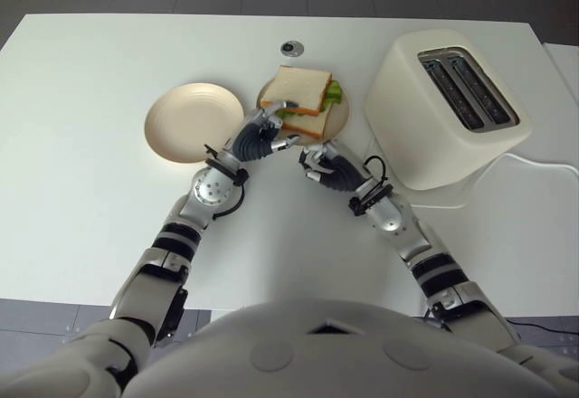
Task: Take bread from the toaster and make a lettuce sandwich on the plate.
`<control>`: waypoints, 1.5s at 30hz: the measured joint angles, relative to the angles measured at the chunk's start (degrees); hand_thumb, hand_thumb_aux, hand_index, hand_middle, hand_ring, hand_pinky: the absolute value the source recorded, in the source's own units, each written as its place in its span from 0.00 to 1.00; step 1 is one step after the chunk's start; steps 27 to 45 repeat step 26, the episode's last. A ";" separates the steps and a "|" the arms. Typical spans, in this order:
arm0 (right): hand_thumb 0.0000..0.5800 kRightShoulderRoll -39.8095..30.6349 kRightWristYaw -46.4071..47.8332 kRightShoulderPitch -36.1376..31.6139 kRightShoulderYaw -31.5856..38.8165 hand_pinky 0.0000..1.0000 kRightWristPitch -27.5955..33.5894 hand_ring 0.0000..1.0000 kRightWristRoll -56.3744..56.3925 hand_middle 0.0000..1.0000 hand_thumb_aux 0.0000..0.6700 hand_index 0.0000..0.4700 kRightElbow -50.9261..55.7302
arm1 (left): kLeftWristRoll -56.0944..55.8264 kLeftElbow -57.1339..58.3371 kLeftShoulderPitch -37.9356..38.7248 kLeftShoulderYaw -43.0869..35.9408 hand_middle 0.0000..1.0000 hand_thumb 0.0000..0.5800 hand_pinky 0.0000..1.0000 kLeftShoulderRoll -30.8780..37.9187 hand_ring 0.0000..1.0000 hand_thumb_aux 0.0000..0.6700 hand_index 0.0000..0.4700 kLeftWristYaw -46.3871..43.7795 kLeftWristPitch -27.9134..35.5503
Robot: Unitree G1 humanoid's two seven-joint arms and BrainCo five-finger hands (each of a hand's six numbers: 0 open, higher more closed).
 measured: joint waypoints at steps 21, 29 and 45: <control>0.00 9.24 6.16 5.37 -7.95 0.00 -0.83 0.00 23.22 0.00 0.00 0.00 -16.59 | -16.62 -16.88 5.00 6.04 0.00 0.00 0.00 -6.86 0.00 0.00 0.00 -7.31 3.23; 0.00 9.89 6.72 5.37 -8.08 0.00 -0.60 0.00 22.34 0.00 0.00 0.00 -16.58 | -16.22 -16.73 5.00 6.56 0.00 0.00 0.00 -7.06 0.00 0.00 0.00 -7.70 3.22; 0.00 9.89 6.72 5.37 -8.08 0.00 -0.60 0.00 22.34 0.00 0.00 0.00 -16.58 | -16.22 -16.73 5.00 6.56 0.00 0.00 0.00 -7.06 0.00 0.00 0.00 -7.70 3.22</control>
